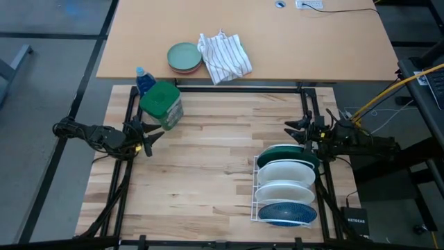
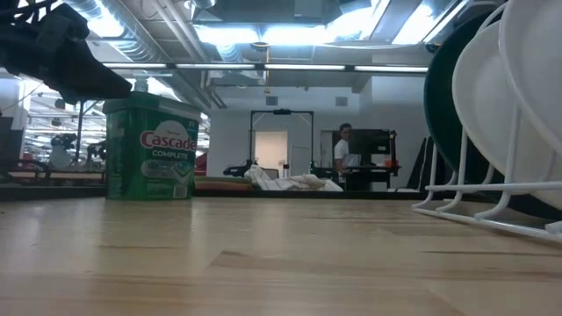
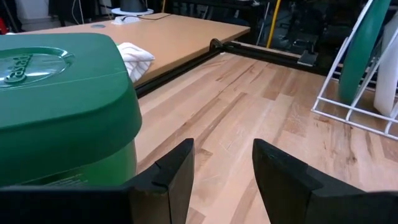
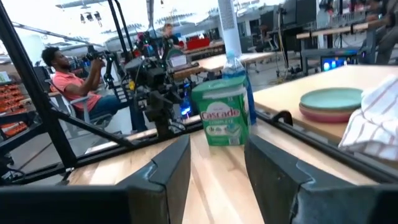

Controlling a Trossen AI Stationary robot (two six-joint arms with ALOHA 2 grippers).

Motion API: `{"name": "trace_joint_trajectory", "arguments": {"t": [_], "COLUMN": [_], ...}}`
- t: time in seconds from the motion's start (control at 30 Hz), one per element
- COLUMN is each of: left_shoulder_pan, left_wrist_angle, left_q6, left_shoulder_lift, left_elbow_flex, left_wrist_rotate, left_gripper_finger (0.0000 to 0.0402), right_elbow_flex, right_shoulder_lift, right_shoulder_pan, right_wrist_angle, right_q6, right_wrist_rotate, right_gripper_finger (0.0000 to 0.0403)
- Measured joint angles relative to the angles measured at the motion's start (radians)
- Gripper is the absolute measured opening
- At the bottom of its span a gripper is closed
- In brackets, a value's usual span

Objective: Sort dishes
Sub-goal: Return to Home Position

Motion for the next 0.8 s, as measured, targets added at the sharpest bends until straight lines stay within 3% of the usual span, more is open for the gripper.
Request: {"name": "trace_joint_trajectory", "arguments": {"t": [0.17,0.37,0.63,0.8], "left_shoulder_pan": [0.000,0.000,0.000,0.000], "left_wrist_angle": [-0.003,-0.003,-0.005,-0.006], "left_q6": [-0.006,-0.006,-0.009,-0.020], "left_shoulder_lift": [0.000,0.000,0.000,0.000], "left_elbow_flex": [0.000,0.000,0.000,0.000], "left_wrist_rotate": [0.000,0.000,0.000,0.000], "left_gripper_finger": [0.0153,0.0153,0.0153,0.0153], "right_elbow_flex": [0.000,-0.009,-0.028,-0.040], "right_shoulder_lift": [0.002,0.002,0.000,0.005], "right_shoulder_pan": [0.000,0.000,0.000,0.000], "right_wrist_angle": [0.068,0.028,0.001,-0.002], "right_q6": [-0.062,-0.071,-0.003,-0.029], "right_wrist_rotate": [0.022,0.248,0.279,0.385], "right_gripper_finger": [0.0154,0.0154,0.0154,0.0154]}}
